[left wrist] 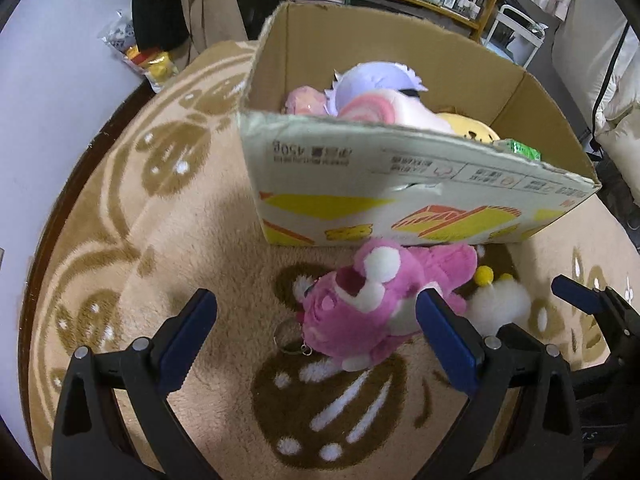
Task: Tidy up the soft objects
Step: 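Move both tools down toward the pink bear plush and white fluffy plush, then grasp the pink bear plush with the left tool while the right tool grasps the white fluffy plush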
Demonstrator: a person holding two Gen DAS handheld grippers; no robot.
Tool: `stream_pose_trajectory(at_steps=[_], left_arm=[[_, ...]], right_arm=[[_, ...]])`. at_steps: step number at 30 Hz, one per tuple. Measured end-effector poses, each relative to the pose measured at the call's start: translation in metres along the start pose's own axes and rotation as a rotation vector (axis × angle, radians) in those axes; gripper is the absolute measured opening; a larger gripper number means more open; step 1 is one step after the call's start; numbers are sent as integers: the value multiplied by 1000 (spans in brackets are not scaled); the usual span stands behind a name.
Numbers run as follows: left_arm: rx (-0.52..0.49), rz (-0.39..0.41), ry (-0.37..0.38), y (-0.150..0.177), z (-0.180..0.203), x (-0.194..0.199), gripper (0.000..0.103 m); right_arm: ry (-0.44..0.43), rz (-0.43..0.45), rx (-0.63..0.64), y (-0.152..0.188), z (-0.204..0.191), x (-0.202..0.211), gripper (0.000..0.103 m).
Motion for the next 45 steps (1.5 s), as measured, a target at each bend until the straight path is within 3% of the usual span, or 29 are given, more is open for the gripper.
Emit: stream_pose_trajectory(at_steps=[9, 16, 29, 37, 42, 45], left_arm=[[-62, -25, -14, -1, 13, -15, 99], [-17, -35, 24, -5, 11, -28, 101], [-79, -23, 13, -3, 25, -37, 103], [-67, -61, 44, -1, 32, -49, 103], [-90, -51, 36, -1, 42, -53, 100], [-94, -48, 55, 2, 50, -54, 91]], right_arm=[[8, -40, 1, 3, 3, -14, 103], [21, -60, -6, 7, 7, -24, 103], [30, -91, 0, 10, 13, -36, 98], [35, -96, -4, 10, 5, -38, 93], [45, -101, 11, 10, 2, -38, 91], [57, -99, 26, 11, -1, -38, 87]])
Point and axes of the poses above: each gripper's, at about its wrist camera, not at the fingertips, and x roughly against the way its jaws point, z to its right, y to its underside, the point moved 4 cm from there along -x, roughly the way its jaws point, and after that the axes turned 3 degrees about x, right-handed, at the moved point
